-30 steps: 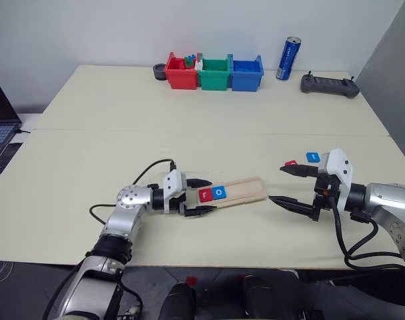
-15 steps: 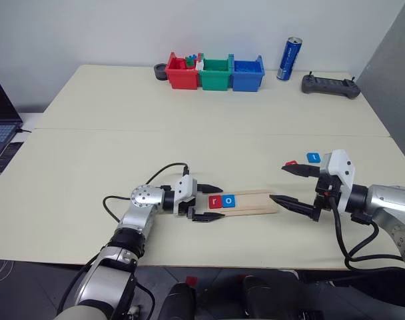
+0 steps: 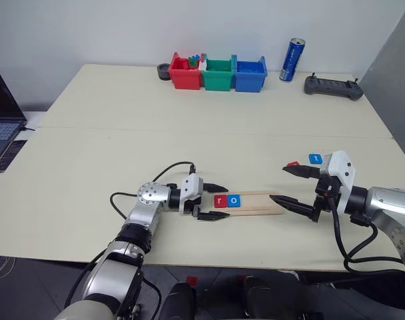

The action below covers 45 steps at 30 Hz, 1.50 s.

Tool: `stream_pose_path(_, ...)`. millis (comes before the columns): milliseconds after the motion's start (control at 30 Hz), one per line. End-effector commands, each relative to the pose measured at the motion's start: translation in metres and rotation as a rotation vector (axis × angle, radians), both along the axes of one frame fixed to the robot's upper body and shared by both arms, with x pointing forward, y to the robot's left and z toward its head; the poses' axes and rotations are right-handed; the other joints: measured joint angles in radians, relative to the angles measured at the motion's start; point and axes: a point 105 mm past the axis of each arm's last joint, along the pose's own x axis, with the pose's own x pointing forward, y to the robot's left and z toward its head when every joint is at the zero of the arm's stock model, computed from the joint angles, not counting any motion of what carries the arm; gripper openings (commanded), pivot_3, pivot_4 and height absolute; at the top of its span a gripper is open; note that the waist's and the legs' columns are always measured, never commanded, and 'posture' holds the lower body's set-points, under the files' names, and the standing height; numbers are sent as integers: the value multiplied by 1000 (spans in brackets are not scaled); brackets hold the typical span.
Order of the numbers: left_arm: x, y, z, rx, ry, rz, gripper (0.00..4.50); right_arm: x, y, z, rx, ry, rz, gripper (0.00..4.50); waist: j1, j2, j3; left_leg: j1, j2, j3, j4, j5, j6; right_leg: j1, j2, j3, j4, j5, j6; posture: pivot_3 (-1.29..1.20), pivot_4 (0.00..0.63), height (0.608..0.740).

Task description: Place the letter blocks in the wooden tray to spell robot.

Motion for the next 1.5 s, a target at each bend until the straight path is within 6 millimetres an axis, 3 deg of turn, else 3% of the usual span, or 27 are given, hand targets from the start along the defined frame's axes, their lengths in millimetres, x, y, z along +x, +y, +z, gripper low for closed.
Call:
stream_pose_path(33,-3,-12,-1,-8,-12,-25,3306,-1,5,13,13,-57,19,4500,1,0,0,0,0,0,0,0,0,0,0,0,0,0,0,0,150,740)
stream_pose_path(267,-4,-14,-1,-9,-14,-35,3306,-3,5,12,4,-50,37,4500,0,0,0,0,0,-1,0,0,0,0,0,-1,1,0,0,0,150,740)
stream_pose_path(533,-4,-11,-2,4,-13,-42,3306,-31,0,-7,-136,-24,196,4500,0,1,0,0,0,-1,0,0,0,0,0,-2,2,0,0,0,150,740)
stream_pose_path(1233,-2,-12,0,16,-7,-59,3306,-20,-7,-6,-121,-33,153,4500,-1,1,0,0,-1,-2,9,0,0,0,1,-2,11,-1,-1,0,150,740)
stream_pose_path(1267,-1,-12,0,17,-7,-57,4024,-20,-7,-6,-121,-34,152,4500,-1,1,0,0,-1,-2,10,0,0,0,1,-2,11,-1,-1,0,150,740)
stream_pose_path(1333,-1,-12,-1,19,-6,-56,4457,-20,-8,-6,-121,-35,149,4500,-1,1,0,0,-1,-2,11,0,0,0,1,-2,12,-1,-1,0,150,740)
stream_pose_path(1500,-1,-11,-1,15,-3,-57,4457,-19,-8,-6,-120,-36,147,4500,-1,1,0,0,-1,-2,12,0,0,0,1,-2,13,-1,-1,0,150,740)
